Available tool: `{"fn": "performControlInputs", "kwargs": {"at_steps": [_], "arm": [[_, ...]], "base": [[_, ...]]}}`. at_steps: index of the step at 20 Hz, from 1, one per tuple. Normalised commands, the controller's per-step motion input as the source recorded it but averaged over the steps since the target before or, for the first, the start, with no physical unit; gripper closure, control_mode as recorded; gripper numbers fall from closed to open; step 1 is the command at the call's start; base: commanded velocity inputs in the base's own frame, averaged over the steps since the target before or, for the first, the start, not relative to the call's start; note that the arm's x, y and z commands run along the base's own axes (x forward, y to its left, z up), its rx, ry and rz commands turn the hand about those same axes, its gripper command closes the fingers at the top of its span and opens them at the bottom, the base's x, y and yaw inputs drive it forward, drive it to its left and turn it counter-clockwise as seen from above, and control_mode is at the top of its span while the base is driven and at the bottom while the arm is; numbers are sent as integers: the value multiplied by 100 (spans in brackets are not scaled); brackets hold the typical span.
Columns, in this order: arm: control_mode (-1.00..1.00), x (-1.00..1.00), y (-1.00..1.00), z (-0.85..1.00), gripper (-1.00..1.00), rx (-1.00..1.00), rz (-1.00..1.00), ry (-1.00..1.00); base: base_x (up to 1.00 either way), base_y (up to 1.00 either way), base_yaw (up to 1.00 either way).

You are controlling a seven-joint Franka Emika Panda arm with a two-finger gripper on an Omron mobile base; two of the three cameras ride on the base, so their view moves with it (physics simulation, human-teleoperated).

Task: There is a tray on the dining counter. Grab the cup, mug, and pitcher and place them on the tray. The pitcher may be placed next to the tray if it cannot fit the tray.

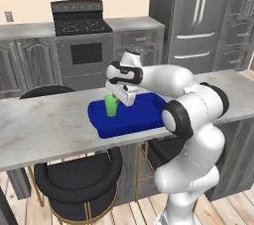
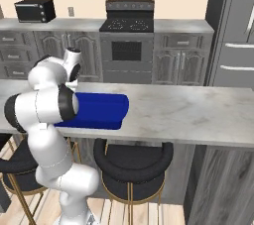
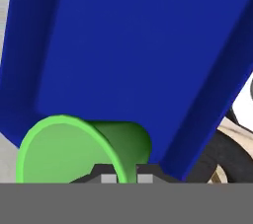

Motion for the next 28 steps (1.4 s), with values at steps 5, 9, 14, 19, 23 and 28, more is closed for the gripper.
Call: {"fn": "performControlInputs", "kwargs": {"at_steps": [5, 9, 14, 19, 23, 28], "arm": [[-100, 41, 13, -24, 100, 0, 0, 0], [-100, 39, 7, -21, 100, 0, 0, 0], [-100, 42, 13, -26, 100, 0, 0, 0], [-100, 32, 11, -27, 100, 0, 0, 0], [-100, 10, 4, -23, 100, 0, 0, 0], [-100, 4, 0, -15, 100, 0, 0, 0]], "base": [[0, 0, 0], [0, 0, 0], [0, 0, 0], [0, 0, 0], [0, 0, 0], [0, 0, 0]]}}
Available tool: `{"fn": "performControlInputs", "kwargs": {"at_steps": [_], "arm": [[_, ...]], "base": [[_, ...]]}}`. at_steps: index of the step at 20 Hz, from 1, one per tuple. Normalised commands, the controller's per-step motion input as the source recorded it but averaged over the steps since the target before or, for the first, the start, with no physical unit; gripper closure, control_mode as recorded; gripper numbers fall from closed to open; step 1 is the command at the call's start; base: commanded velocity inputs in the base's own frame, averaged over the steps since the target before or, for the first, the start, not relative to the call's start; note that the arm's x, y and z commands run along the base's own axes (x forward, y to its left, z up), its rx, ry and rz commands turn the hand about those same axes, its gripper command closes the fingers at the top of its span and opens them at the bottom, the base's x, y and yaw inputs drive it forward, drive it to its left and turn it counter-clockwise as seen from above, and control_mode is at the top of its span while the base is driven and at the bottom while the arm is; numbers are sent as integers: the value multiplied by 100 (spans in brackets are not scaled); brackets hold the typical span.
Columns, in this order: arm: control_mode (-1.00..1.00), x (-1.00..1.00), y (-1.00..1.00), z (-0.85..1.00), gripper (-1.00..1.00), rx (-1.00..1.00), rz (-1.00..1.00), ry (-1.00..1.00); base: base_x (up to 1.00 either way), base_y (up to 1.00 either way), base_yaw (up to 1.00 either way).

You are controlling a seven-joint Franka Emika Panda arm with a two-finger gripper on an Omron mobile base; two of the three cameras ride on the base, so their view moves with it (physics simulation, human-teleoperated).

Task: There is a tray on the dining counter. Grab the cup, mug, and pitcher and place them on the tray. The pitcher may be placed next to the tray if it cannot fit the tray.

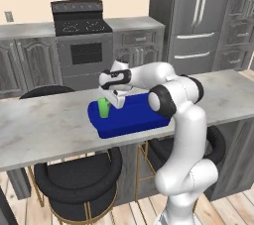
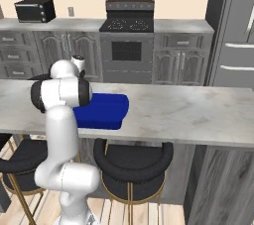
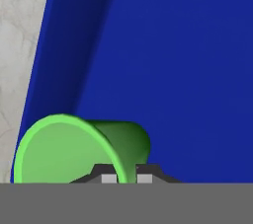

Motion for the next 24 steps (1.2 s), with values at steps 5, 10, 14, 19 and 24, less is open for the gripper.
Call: {"fn": "performControlInputs", "kwargs": {"at_steps": [5, 10, 14, 19, 24], "arm": [[-100, 12, 0, -25, 100, 0, 0, 0], [-100, 8, 0, -24, 100, 0, 0, 0], [-100, 0, 0, 0, 100, 0, 0, 0], [-100, 0, 0, 0, 100, 0, 0, 0], [-100, 0, 0, 0, 100, 0, 0, 0]], "base": [[0, 0, 0], [0, 0, 0], [0, 0, 0], [0, 0, 0], [0, 0, 0]]}}
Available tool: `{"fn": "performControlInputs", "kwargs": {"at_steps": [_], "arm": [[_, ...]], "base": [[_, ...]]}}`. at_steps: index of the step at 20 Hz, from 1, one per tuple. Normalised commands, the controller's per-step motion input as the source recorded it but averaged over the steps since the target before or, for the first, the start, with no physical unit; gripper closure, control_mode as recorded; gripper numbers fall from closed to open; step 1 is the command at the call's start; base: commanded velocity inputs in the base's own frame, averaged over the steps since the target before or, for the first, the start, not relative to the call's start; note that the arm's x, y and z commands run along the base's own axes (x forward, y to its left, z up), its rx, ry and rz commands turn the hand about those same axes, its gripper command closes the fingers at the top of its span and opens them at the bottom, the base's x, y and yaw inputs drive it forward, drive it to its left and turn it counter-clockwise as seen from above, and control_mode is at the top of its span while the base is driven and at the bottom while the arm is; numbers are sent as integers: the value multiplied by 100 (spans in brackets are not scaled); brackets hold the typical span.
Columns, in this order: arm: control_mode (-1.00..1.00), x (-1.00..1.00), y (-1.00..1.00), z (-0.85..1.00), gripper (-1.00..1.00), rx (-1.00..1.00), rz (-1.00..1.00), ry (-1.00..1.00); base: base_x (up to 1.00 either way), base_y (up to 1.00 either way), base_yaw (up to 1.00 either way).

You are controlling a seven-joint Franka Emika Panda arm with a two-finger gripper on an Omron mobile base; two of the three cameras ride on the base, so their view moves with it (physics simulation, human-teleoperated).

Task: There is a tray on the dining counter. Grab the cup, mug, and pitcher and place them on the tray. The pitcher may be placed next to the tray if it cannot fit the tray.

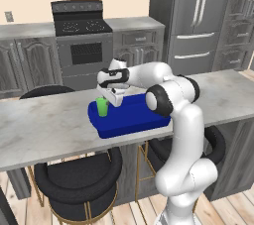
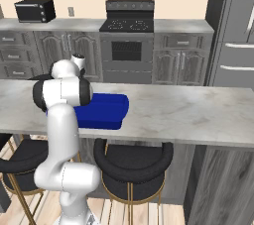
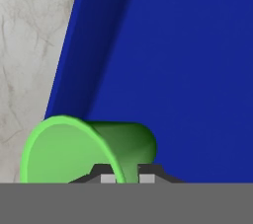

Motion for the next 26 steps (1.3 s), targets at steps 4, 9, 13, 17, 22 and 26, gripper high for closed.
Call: {"fn": "performControlInputs", "kwargs": {"at_steps": [4, 9, 13, 17, 22, 26], "arm": [[-100, 0, 0, 0, -100, 0, 0, 0], [-100, 0, 0, 0, -100, 0, 0, 0], [-100, 0, 0, 0, -100, 0, 0, 0], [-100, 0, 0, 0, -100, 0, 0, 0], [-100, -5, 0, 0, -100, 0, 0, 0], [-100, -12, 0, 1, -100, 0, 0, 0]], "base": [[0, 0, 0], [0, 0, 0], [0, 0, 0], [0, 0, 0], [0, 0, 0], [0, 0, 0]]}}
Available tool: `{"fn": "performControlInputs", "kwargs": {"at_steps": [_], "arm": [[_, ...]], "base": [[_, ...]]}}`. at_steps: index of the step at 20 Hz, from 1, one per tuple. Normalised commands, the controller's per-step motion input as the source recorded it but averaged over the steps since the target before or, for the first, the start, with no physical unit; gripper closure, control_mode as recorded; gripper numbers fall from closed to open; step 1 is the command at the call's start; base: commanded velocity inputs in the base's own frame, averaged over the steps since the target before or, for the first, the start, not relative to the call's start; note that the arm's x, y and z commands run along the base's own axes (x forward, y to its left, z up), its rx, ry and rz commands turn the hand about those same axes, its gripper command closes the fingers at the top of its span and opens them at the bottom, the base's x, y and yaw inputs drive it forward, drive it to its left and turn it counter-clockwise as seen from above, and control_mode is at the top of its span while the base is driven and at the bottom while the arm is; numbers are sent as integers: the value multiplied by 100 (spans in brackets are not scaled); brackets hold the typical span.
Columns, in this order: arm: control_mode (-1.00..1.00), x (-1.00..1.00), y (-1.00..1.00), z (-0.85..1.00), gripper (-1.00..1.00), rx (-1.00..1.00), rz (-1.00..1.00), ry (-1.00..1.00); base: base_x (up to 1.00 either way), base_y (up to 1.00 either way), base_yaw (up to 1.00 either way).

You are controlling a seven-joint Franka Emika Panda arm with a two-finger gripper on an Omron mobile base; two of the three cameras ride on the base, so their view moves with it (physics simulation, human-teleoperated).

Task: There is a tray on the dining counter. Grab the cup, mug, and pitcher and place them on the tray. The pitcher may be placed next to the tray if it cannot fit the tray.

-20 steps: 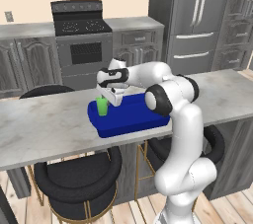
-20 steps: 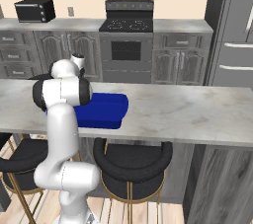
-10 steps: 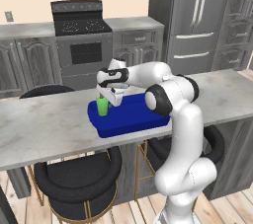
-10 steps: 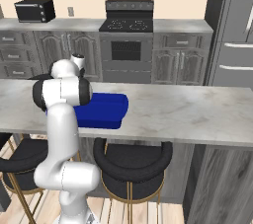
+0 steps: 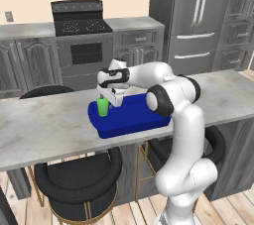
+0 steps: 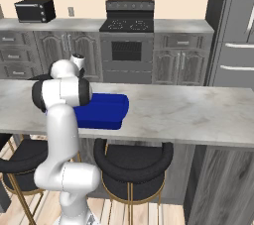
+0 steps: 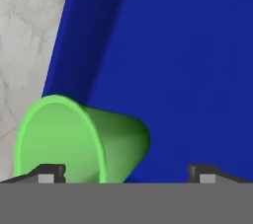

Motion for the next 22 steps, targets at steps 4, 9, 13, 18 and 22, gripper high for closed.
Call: {"fn": "performControlInputs", "kwargs": {"at_steps": [4, 9, 13, 18, 22], "arm": [[-100, -24, 0, 11, -100, 0, 0, 0], [-100, -26, -1, 23, -100, 0, 0, 0], [-100, -31, 0, 29, -100, 0, 0, -3], [-100, -33, -6, 49, -100, 0, 0, -5], [-100, -32, -31, 63, -100, 0, 0, -1]], "base": [[0, 0, 0], [0, 0, 0], [0, 0, 0], [0, 0, 0], [0, 0, 0]]}}
